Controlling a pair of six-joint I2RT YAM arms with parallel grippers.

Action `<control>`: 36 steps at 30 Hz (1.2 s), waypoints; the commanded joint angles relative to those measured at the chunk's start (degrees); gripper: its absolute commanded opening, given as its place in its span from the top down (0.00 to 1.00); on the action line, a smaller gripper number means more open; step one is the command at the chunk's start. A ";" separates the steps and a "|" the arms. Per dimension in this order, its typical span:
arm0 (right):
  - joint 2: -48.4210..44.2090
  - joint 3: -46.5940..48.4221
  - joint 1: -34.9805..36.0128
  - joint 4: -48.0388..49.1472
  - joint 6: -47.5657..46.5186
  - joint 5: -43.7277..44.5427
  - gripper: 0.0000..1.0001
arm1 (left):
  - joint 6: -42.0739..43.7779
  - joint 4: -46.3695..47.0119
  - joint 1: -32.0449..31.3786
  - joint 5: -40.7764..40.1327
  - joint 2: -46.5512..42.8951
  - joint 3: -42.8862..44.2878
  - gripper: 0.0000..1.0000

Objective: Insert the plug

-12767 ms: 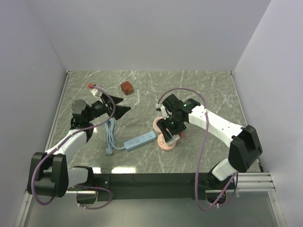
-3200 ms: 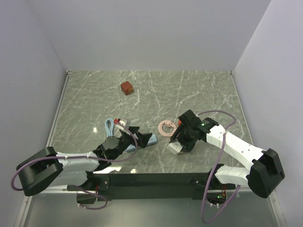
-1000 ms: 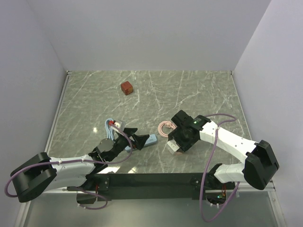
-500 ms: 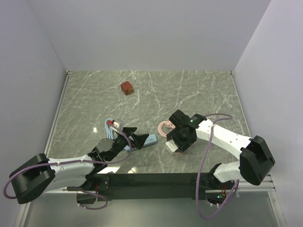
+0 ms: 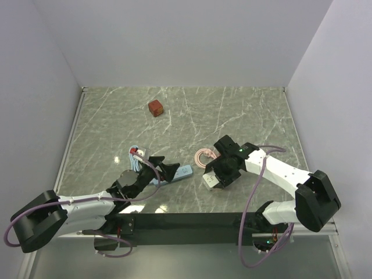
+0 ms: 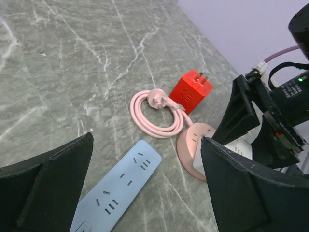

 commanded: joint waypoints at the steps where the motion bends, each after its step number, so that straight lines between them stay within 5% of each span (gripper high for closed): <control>1: 3.75 -5.69 -1.61 1.32 -1.11 2.55 1.00 | -0.56 0.56 1.07 -0.23 0.71 0.57 0.01; 9: 5.69 -6.14 -3.55 3.35 -6.63 1.40 1.00 | -0.30 -0.15 2.22 -0.24 1.07 1.09 0.00; 15: 6.66 3.87 -3.02 -0.69 -16.49 7.37 0.99 | -0.04 -0.32 2.57 -0.06 1.15 1.27 0.01; 26: -2.30 5.11 -2.75 3.61 -23.96 11.85 0.74 | 0.75 -1.64 2.48 -1.29 -0.34 1.45 0.01; 29: -3.54 5.46 -2.84 5.10 -26.07 11.42 0.65 | 0.75 -1.81 2.48 -0.94 -0.34 1.71 0.01; 30: -3.89 5.29 -2.76 5.89 -26.95 10.20 0.55 | 0.67 -1.90 2.48 -0.94 -0.34 1.80 0.01; 31: -3.89 5.12 -2.75 6.77 -27.65 9.67 0.08 | 0.67 -1.99 2.48 -0.76 -0.34 1.80 0.01; 36: -3.63 5.81 -2.84 7.83 -28.98 9.40 0.05 | 0.67 -2.26 2.48 -1.20 -0.51 1.71 0.00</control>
